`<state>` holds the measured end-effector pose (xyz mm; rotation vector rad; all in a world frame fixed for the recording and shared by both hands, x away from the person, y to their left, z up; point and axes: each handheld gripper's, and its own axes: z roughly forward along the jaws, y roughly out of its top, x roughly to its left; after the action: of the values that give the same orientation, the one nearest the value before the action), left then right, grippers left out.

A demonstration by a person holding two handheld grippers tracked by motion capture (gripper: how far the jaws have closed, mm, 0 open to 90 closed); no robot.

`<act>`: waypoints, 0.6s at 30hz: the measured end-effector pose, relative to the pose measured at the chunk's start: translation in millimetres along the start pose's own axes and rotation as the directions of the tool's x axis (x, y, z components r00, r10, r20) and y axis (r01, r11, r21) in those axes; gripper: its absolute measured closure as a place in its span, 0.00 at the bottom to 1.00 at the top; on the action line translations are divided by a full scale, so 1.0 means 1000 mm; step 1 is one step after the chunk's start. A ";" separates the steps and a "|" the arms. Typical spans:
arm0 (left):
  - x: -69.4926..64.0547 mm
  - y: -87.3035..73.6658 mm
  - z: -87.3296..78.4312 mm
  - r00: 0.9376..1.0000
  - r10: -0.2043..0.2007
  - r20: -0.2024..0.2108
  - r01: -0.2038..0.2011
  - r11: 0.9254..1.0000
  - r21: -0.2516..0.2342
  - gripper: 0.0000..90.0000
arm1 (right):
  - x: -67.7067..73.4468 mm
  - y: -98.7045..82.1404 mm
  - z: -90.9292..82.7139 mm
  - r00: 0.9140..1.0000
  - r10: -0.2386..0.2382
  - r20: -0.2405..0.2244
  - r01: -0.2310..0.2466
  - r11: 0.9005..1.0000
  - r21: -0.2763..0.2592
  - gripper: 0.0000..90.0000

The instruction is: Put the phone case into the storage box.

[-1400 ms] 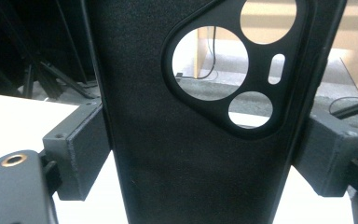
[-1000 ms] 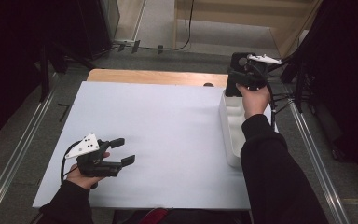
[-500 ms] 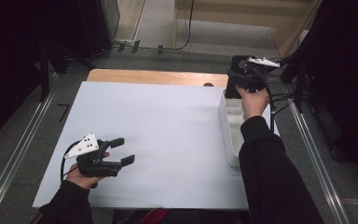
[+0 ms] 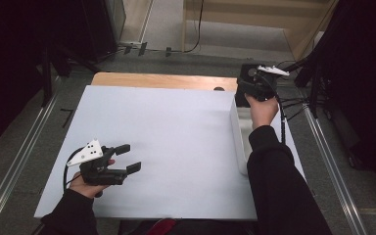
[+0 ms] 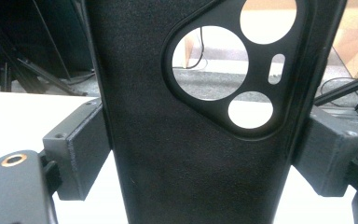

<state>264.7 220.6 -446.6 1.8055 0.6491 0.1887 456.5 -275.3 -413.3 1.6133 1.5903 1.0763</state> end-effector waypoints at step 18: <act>0.000 0.000 0.000 1.000 -0.011 0.005 0.011 1.000 0.000 0.25 | -0.005 -0.015 0.010 1.000 0.009 -0.018 -0.009 0.999 0.045 0.14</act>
<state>265.1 220.4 -446.6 1.8015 0.6547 0.1768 458.6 -277.8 -431.9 1.6457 1.6310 1.0697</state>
